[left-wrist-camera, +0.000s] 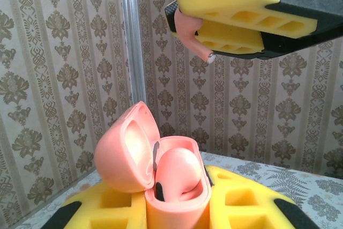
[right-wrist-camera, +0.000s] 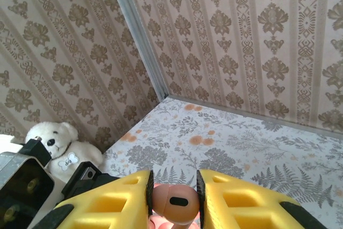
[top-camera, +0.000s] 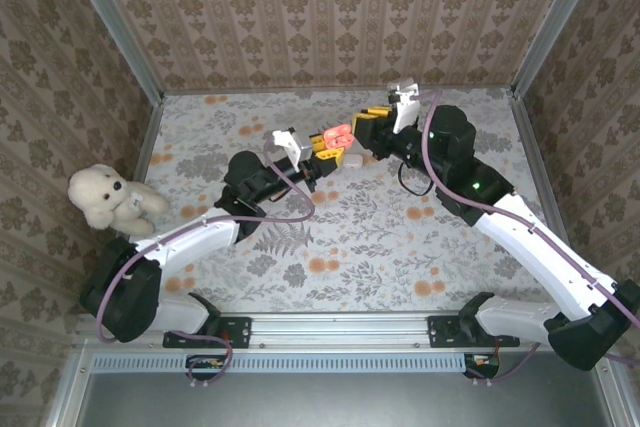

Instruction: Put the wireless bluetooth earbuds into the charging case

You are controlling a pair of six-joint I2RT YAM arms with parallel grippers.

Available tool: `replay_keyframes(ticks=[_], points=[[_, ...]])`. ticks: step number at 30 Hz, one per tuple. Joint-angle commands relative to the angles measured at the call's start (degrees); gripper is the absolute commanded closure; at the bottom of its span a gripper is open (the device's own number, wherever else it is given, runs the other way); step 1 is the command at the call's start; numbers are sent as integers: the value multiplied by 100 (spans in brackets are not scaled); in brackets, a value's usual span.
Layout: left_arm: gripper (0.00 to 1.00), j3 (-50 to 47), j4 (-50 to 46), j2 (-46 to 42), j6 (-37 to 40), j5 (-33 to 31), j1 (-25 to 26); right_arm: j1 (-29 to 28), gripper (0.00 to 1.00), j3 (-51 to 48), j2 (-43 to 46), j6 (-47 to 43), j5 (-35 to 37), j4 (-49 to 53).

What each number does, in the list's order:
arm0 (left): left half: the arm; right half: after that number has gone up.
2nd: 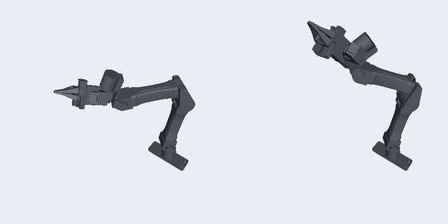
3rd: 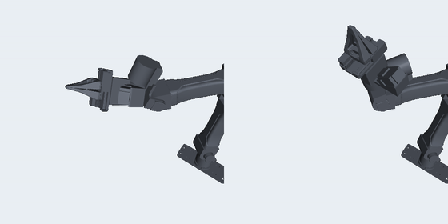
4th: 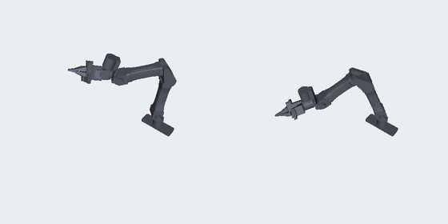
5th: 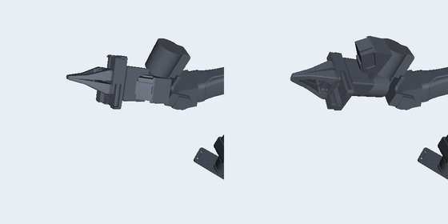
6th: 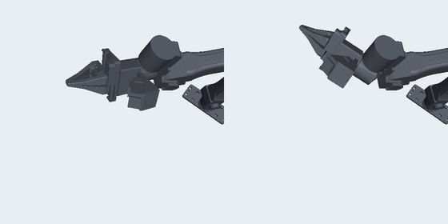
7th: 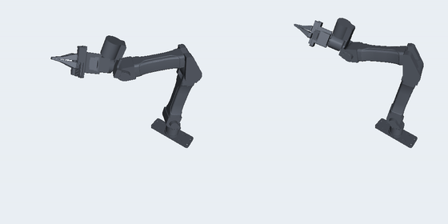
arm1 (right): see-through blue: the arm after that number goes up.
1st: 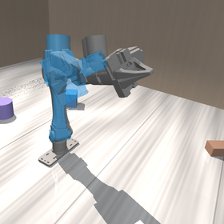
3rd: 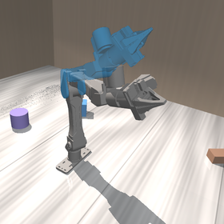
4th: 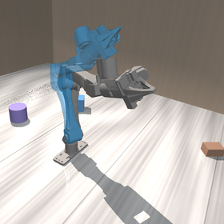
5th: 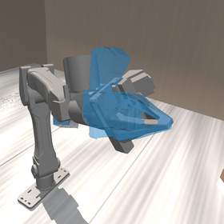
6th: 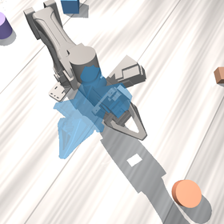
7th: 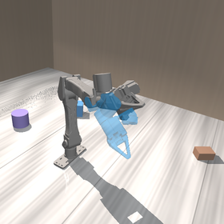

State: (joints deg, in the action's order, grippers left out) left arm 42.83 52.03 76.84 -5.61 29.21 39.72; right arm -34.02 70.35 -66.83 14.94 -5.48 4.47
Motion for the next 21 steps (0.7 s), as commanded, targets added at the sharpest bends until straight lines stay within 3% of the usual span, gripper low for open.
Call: replay_keyframes(ticks=[1, 21], points=[[100, 237, 38, 59, -61, 155, 40, -61, 71, -29, -49, -231, -171, -77], [100, 332, 8, 133, -31, 163, 105, -114, 72, -280, -297, -464, 202, -86]])
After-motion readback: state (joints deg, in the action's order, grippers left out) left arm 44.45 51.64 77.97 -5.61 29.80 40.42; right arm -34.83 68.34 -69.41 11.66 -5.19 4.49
